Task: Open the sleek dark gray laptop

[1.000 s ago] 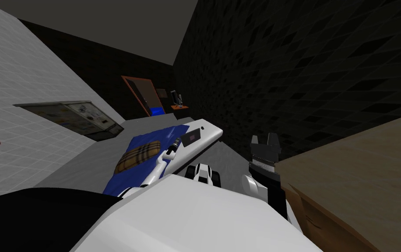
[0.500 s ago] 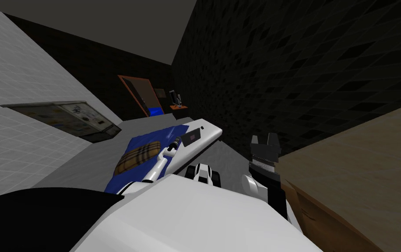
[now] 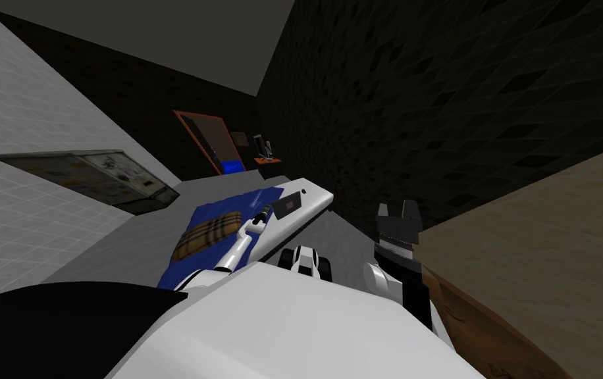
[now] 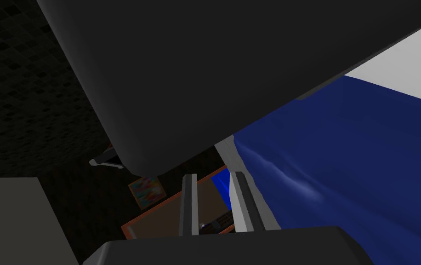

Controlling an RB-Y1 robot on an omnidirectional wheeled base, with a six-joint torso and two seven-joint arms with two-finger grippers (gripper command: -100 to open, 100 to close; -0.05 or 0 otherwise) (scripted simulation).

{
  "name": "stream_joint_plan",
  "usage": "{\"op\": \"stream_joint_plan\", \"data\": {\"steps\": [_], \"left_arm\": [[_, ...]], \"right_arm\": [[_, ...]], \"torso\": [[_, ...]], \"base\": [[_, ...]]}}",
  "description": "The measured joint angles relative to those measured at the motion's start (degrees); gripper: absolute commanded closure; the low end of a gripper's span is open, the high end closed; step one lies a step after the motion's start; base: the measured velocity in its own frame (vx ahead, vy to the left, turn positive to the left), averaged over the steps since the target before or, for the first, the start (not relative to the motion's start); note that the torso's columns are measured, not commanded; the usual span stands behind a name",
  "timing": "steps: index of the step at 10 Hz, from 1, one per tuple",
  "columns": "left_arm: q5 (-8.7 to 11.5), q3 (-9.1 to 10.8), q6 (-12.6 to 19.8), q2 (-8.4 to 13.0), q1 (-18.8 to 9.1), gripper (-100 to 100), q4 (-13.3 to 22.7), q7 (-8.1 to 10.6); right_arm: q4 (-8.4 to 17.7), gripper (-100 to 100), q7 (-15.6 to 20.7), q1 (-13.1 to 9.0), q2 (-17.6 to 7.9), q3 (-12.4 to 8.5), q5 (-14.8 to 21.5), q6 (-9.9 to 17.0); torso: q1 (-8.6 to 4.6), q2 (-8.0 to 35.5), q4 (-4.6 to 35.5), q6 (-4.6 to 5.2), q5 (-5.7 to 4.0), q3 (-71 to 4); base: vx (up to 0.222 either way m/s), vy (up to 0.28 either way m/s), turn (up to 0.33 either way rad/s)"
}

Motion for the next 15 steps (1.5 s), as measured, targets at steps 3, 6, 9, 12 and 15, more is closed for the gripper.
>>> {"op": "stream_joint_plan", "data": {"steps": [3, 6, 9, 12, 15], "left_arm": [[-0.74, -0.87, -1.9, 0.96, 0.69, -100, -0.5, 0.95], [-1.67, -1.61, -4.89, 2.61, 2.66, -100, -2.76, 2.48], [-2.48, 0.05, -8.0, 2.36, 3.11, -100, -1.37, 1.9], [-4.54, 2.1, -10.57, 0.5, 2.79, -100, 0.23, -1.37], [-6.57, 3.78, -12.43, -1.19, 2.46, -100, 1.23, -4.44]], "right_arm": [[0.0, 0, 0.0, -0.01, 0.0, 0.01, 0.0, 0.0], [0.0, 0, 0.0, 0.0, 0.0, 0.0, 0.0, 0.0], [-0.01, 0, 0.0, 0.03, -0.01, -0.01, 0.0, 0.0], [-0.01, 0, 0.0, 0.04, -0.02, -0.03, 0.0, -0.01], [-0.01, 0, 0.0, 0.03, -0.02, -0.02, 0.0, 0.0]], "torso": [[0.35, -0.06, 0.02, 0.01, 0.07, -0.01], [0.49, -0.18, -0.04, -0.02, 0.12, -0.1], [0.6, -0.66, -0.16, 0.0, 0.15, -0.38], [0.43, -0.15, -0.04, -0.01, 0.1, -0.09], [0.37, 0.04, 0.03, -0.01, 0.08, 0.04]], "base": [[-0.126, -0.13, 0.005], [-0.113, -0.118, 0.064], [0.103, -0.021, 0.079], [0.208, 0.048, 0.038], [0.131, 0.027, 0.028]]}}
